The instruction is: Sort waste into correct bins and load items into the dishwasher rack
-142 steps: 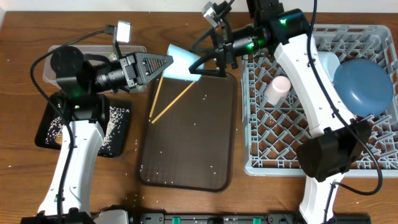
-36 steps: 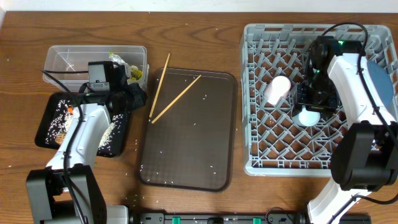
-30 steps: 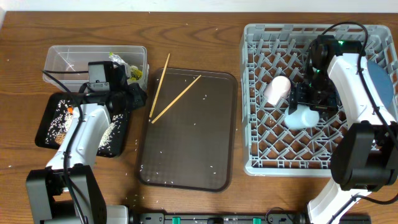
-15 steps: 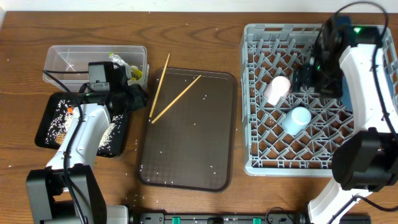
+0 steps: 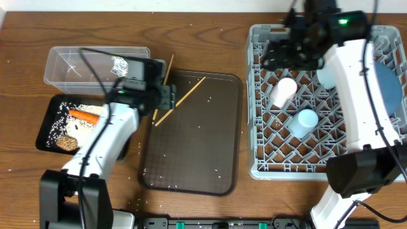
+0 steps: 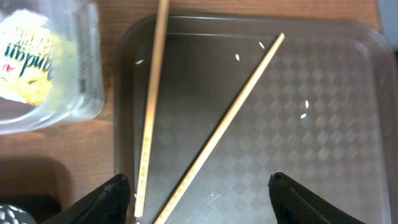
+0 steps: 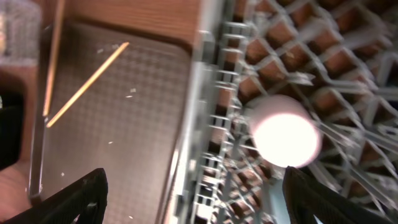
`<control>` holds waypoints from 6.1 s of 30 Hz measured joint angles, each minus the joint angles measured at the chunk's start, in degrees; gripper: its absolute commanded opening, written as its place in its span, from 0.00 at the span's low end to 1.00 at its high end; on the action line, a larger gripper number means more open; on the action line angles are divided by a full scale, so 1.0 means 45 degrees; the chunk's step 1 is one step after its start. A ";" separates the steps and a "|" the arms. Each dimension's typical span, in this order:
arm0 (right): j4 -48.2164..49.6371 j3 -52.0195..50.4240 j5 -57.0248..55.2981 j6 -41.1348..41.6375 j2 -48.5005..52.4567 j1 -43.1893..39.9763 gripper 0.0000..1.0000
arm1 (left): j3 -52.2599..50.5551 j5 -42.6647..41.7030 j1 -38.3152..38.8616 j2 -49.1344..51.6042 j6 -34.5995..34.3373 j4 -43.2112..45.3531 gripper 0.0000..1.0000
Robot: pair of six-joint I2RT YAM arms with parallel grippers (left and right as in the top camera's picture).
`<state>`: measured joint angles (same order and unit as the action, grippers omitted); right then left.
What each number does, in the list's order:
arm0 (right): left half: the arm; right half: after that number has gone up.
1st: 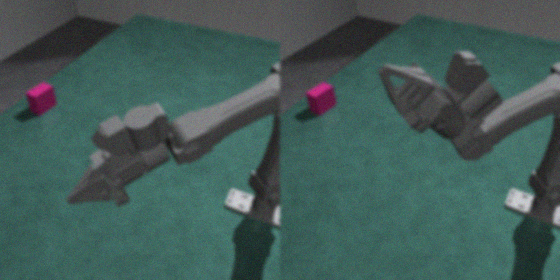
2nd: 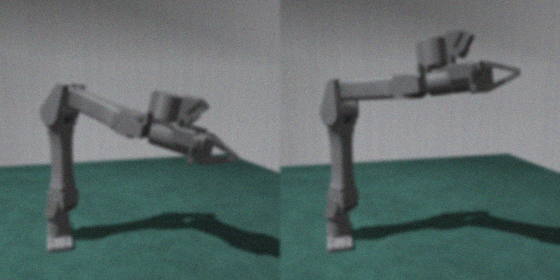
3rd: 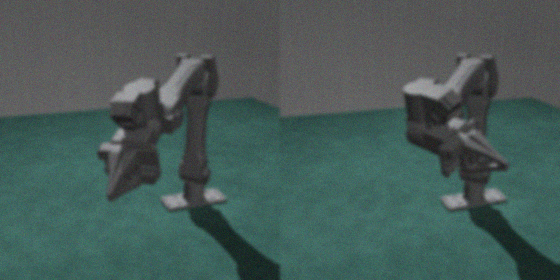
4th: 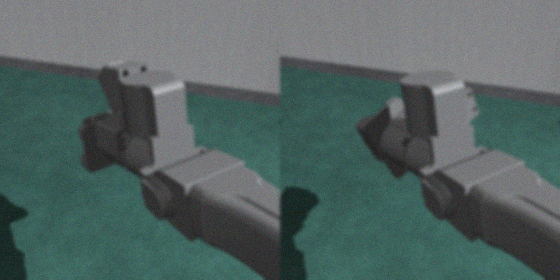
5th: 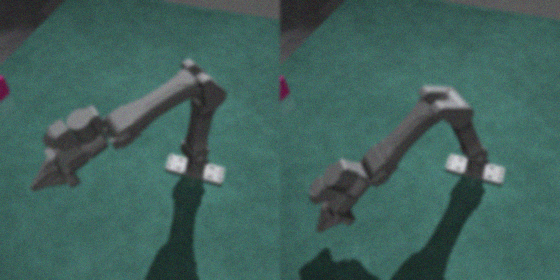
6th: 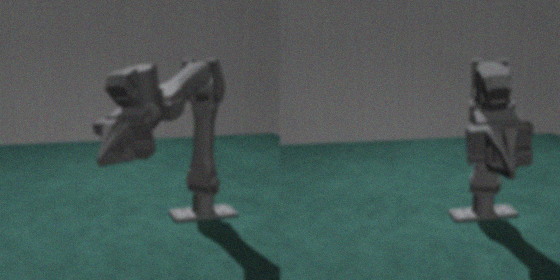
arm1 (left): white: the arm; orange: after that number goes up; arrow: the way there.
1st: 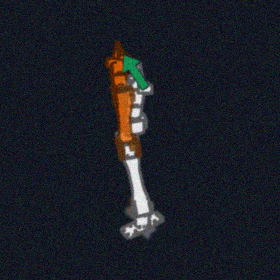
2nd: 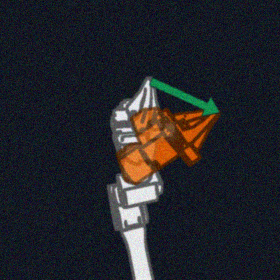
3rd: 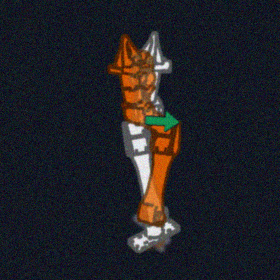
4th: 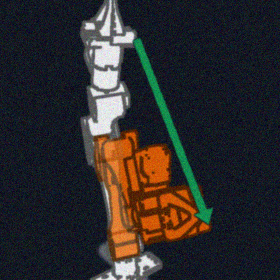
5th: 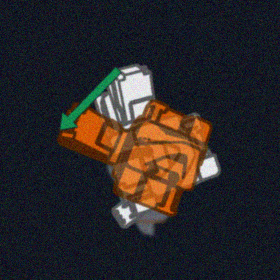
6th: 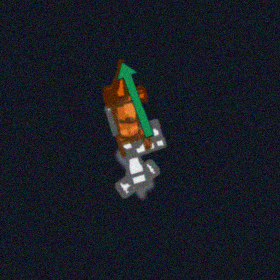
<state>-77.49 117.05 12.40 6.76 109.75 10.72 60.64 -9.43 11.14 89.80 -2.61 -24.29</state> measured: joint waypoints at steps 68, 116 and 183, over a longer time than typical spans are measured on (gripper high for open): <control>0.6800 -0.2181 -0.0393 0.2331 0.1540 0.3594 0.75 | 0.8986 0.1098 -0.1195 0.5197 -0.0083 -0.8942 0.76; 0.6645 -0.1399 -0.3560 0.4988 0.5950 0.7004 0.21 | 0.9175 0.1234 -0.3191 0.3021 -0.0753 -0.9432 0.82; 0.2297 -0.0627 -0.3167 0.2560 0.6246 0.4988 0.01 | 0.9175 0.1234 -0.3191 0.3021 -0.0753 -0.9471 0.84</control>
<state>-67.16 114.24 -1.85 18.28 137.86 33.17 101.93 -3.88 -3.22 103.39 -6.00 -66.92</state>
